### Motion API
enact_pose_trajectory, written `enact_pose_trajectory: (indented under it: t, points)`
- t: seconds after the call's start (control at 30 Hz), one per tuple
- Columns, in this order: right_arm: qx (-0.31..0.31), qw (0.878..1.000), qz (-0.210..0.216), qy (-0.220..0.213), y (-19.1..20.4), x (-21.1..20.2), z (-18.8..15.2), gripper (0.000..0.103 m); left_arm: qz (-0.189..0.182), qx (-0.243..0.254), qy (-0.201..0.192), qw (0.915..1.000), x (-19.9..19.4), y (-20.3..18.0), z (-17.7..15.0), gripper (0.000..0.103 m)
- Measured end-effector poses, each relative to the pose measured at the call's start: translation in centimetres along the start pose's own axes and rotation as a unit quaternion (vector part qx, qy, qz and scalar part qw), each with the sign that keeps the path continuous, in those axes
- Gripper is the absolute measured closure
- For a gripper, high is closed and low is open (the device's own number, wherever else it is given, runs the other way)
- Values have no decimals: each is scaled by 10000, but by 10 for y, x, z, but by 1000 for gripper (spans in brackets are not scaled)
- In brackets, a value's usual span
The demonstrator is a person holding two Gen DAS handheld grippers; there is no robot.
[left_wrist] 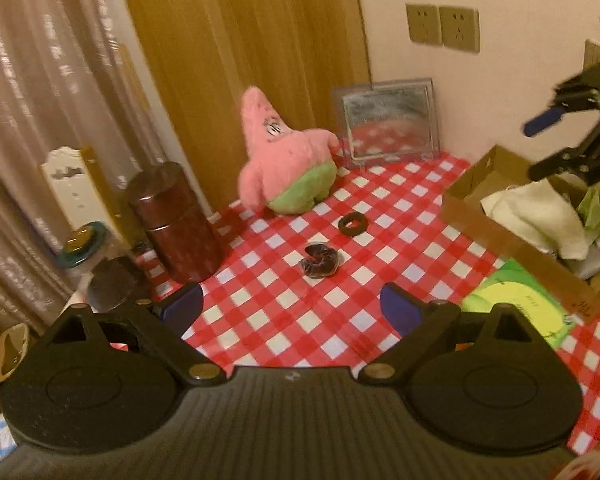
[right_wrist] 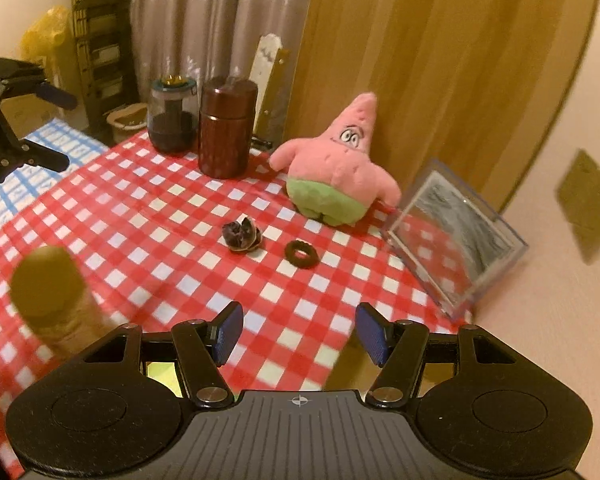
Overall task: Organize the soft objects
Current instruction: 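Withdraw both grippers from the box toward the scrunchie and hair tie, then move the left gripper down onto the dark brown scrunchie and grasp it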
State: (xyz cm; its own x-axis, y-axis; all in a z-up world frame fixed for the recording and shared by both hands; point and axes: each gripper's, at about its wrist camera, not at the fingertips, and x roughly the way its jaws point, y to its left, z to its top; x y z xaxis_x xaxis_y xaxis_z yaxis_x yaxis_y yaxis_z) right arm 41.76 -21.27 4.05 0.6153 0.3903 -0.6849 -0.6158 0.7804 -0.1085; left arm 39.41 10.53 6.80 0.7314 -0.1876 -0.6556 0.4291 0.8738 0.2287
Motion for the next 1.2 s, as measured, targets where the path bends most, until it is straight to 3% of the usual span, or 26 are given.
enact_pose_trajectory:
  t: [0.33,0.57,0.73,0.97,1.2]
  points:
    - [88,9990,293,326,-32,111,19,41,-525,251,408,9975,123,7,15,9]
    - [-44,9982,358,473,-30,161,26,41,-812,501,659,9933,187,-1,16,11]
    - [-22,9966,479,675,-36,191,30,41,-1004,518,732,9909,222,-1,15,22]
    - [-36,9955,557,768,-40,225,33,41,-1052,782,839,9878,258,-6,11,24]
    - [1,9947,540,873,-39,249,38,41,-1059,761,946,9869,286,-7,6,40]
